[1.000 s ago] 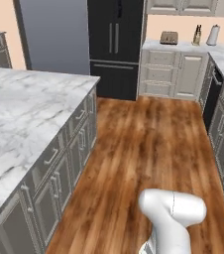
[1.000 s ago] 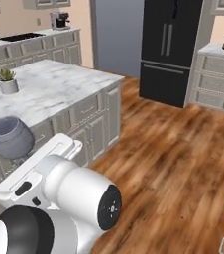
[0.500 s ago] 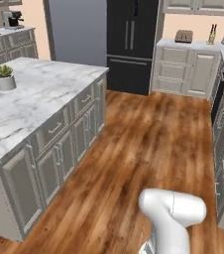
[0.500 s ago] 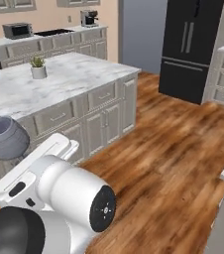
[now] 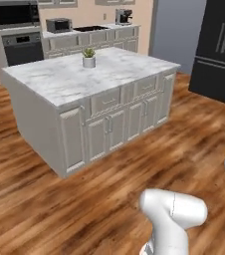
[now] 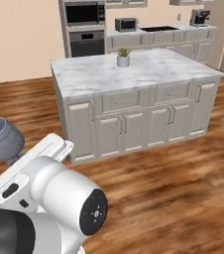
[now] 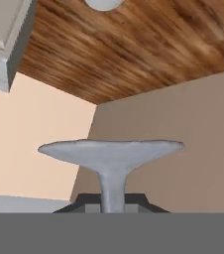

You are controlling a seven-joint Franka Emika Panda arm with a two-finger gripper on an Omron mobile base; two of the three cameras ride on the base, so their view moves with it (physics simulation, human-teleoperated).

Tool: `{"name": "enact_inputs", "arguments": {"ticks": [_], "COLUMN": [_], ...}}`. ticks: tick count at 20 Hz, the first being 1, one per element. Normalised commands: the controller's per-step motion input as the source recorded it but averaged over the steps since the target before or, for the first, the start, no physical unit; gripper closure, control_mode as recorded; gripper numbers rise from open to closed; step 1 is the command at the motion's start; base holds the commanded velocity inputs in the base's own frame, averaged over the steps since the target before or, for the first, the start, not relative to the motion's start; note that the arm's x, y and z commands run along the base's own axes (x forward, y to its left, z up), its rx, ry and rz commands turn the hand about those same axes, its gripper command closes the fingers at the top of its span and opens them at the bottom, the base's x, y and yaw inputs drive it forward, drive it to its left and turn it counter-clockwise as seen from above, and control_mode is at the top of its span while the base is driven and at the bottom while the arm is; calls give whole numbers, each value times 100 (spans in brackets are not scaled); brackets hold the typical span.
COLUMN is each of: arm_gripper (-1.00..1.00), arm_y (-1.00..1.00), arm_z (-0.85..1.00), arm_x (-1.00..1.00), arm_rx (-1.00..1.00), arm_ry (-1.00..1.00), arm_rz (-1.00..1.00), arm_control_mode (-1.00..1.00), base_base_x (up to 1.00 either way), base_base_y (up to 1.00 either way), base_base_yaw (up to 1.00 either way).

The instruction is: Retrieve the wine glasses from the counter and place one next to each plate.

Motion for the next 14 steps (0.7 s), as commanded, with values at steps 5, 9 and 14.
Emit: {"name": "enact_inputs", "arguments": {"ticks": [5,9,14], "arm_gripper": [100,100,100], "arm_y": [0,0,0], "arm_z": [0,0,0], "arm_x": [0,0,0], "arm_rx": [0,0,0], "arm_ry": [0,0,0], "arm_rz": [0,0,0], "arm_control_mode": [100,100,100], "base_base_x": [-100,-100,-100], "base_base_y": [-76,-16,-5], "base_base_yaw": [63,42,18]}}
